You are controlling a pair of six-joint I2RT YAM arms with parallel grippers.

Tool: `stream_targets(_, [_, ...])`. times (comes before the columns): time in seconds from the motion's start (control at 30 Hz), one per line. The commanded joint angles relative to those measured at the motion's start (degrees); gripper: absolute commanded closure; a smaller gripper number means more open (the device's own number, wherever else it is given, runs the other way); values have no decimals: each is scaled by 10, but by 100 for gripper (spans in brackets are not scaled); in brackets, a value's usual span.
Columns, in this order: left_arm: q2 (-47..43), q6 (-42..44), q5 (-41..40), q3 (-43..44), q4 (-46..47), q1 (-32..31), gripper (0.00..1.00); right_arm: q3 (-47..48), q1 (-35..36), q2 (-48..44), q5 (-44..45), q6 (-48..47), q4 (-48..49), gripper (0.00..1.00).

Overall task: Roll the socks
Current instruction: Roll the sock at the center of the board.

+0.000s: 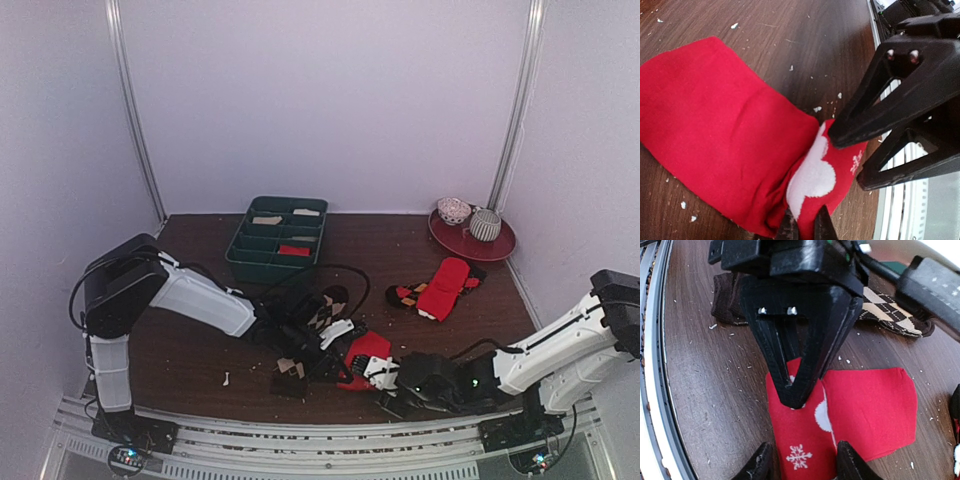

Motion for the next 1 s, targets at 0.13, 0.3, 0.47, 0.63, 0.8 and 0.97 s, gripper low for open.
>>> stream_targets(0.13, [40,13,-36,-17,-89,1,100,4,1,82,-14,33,32,63])
stream_targets(0.3, [34,18,-41,-17,-89,1,100,-3,-3,99,-25,79,30,77])
stream_targets(0.47, [-28,38,-57,-35,-43,1,93,-54,-30,68,-88,168,50,95])
stream_targets(0.63, [-119,85,-77,-66,45,0,78,-97,-81,55,-232,272,81,99])
stream_targets(0.8, [-182,137,-64,-114,140,-3,64,-113,-103,87,-347,339,108,98])
stream_targets(0.97, [-168,159,-17,-153,203,-15,61,-104,-127,138,-402,361,117,97])
